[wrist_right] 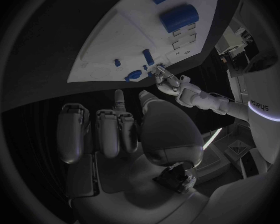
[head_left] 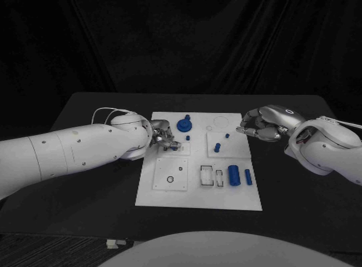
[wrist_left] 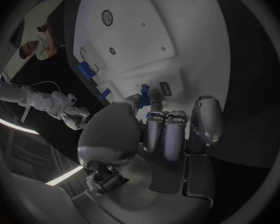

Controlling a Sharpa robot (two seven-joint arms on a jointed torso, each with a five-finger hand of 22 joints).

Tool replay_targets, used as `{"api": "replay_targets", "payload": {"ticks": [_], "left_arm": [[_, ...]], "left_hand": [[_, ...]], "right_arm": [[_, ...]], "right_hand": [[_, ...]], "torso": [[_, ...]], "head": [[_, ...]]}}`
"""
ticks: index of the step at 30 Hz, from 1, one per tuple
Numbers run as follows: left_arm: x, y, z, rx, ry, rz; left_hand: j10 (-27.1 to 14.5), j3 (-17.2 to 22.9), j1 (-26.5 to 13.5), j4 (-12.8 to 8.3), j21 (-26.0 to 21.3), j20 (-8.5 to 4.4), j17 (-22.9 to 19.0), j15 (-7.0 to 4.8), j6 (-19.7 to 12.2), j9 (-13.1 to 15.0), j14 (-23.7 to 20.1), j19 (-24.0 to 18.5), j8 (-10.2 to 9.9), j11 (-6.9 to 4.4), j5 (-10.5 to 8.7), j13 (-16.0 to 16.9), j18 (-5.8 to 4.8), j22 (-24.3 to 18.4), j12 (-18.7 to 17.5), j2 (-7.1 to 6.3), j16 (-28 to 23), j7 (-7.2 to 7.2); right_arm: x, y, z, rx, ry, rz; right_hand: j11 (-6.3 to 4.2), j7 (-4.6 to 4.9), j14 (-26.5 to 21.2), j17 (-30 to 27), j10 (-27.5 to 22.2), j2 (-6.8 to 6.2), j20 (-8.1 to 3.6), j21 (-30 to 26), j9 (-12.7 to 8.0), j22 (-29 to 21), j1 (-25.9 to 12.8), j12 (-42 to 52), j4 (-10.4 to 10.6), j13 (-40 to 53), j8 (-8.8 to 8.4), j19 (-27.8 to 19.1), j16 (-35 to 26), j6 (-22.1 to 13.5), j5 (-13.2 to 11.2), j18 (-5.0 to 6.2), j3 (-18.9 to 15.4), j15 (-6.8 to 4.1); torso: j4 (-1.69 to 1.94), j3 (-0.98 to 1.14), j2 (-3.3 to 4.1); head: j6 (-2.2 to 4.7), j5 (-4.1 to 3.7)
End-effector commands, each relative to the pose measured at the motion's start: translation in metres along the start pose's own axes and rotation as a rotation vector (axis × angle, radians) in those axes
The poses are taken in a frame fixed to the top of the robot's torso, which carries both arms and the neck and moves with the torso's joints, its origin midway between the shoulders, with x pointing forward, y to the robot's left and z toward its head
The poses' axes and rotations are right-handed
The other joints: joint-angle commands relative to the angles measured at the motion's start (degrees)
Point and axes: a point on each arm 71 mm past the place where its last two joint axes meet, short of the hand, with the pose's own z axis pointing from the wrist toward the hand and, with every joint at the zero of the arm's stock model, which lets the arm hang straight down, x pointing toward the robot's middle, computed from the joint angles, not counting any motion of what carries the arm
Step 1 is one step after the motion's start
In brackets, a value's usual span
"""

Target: Assemble the parts on the task board

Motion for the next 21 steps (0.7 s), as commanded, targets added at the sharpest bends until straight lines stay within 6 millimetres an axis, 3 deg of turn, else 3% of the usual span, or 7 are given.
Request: {"api": "replay_targets", "payload": {"ticks": [1,21], "left_arm": [[0.0034,-0.0012,0.0004,0.004,0.028,0.007],[0.0034,-0.0026,0.0033,0.004,0.034,0.011]], "left_hand": [[1.3,0.0,-0.7,0.4,-0.3,-0.02,15.1,-0.08,0.3,-0.1,6.2,-0.2,-0.3,-0.20,-0.28,11.2,0.86,9.0,-0.4,-0.08,0.1,-0.01],[1.2,0.0,-0.8,0.5,-0.5,0.00,15.1,-0.07,0.4,-0.1,6.2,-0.3,-0.4,-0.19,-0.67,11.1,0.89,8.9,-0.5,-0.07,0.1,-0.01]], "right_arm": [[0.0005,-0.0011,-0.0005,0.017,-0.008,0.000],[0.0018,-0.0011,0.0001,0.018,0.000,0.000]], "right_hand": [[0.45,0.02,4.6,8.7,5.9,0.15,0.51,-0.4,-0.1,11.8,0.4,0.1,0.0,15.1,-0.24,1.6,-0.2,0.4,0.2,0.56,0.2,0.36],[0.47,0.05,4.6,8.6,5.9,0.16,0.52,-0.5,-0.2,11.8,0.5,0.1,0.0,15.1,-0.36,1.5,-0.3,0.5,0.2,0.58,0.2,0.37]], "torso": [[0.01,-0.01,0.02],[-0.03,-0.02,0.01]], "head": [[-0.01,-0.01],[-0.01,0.07]]}}
